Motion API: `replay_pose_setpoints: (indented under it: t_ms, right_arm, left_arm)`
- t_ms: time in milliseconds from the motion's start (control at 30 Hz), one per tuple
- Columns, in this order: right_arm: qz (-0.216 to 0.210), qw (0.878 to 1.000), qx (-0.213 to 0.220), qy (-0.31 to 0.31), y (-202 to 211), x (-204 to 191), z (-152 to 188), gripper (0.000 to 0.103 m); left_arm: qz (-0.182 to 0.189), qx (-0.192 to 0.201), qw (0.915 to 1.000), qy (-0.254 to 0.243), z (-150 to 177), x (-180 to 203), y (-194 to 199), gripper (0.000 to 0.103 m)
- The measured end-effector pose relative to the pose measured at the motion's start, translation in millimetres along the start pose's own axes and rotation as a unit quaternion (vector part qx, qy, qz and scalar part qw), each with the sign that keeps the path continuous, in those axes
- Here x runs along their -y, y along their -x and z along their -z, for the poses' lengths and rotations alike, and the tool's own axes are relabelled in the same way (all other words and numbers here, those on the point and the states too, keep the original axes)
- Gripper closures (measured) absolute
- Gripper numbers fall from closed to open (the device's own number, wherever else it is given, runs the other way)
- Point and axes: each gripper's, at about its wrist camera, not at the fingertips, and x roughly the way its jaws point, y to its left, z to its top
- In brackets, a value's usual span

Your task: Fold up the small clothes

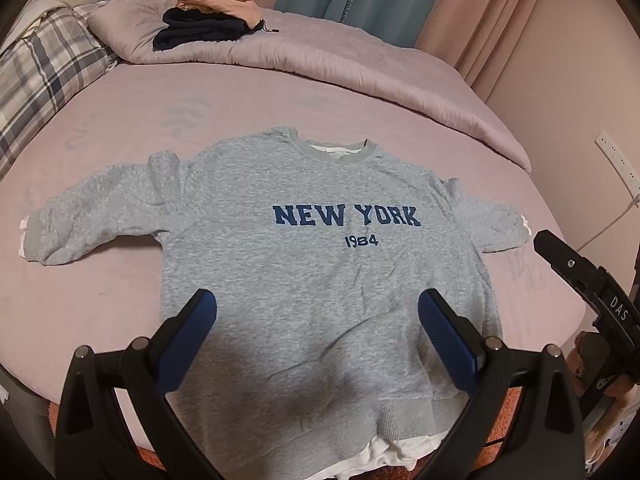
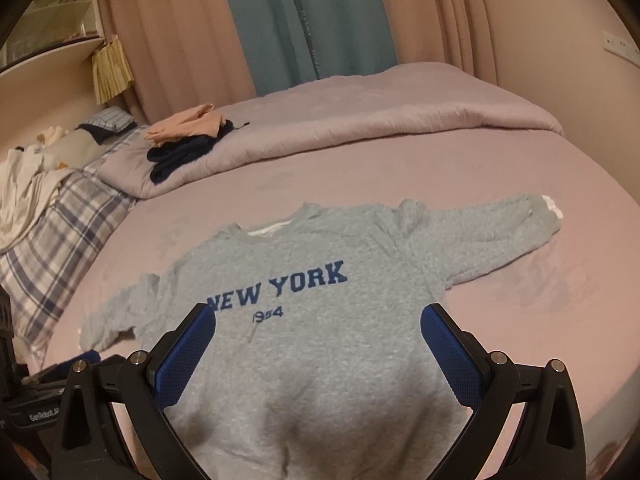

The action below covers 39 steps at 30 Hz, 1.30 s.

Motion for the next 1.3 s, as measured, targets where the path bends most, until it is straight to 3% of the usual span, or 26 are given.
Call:
replay_pose_setpoints:
  t_ms: [267, 533, 733, 867, 933, 1067, 1300]
  right_arm:
    - [-0.004, 1.000, 0.002, -0.017, -3, 13, -2, 0.001]
    - [-0.017, 0.998, 0.005, -0.060, -3, 46, -8, 0.009]
    - [-0.014, 0.990, 0.020, -0.136, -2, 115, -22, 0.009]
    - [-0.004, 0.976, 0.016, -0.219, -15, 182, -28, 0.010]
    - [0.009, 0.969, 0.006, -0.246, -25, 204, -28, 0.017]
    - [0.047, 0.960, -0.017, -0.275, -48, 237, -27, 0.021]
    - [0.075, 0.947, -0.061, -0.306, -102, 280, -32, 0.027]
  left_arm:
    - [-0.003, -0.010, 0.9999, 0.003, 1, 6, -7, 0.005]
    - [-0.015, -0.023, 0.9996, -0.003, 1, 19, -13, 0.007]
    - [-0.032, -0.035, 0.9988, -0.010, 5, 26, -25, 0.011]
    - [-0.037, -0.053, 0.9979, -0.005, 8, 25, -42, 0.015]
    - [-0.038, -0.065, 0.9972, -0.002, 9, 23, -51, 0.018]
    - [-0.049, -0.082, 0.9954, 0.005, 13, 18, -64, 0.023]
    - [-0.061, -0.098, 0.9933, 0.012, 14, 11, -76, 0.032]
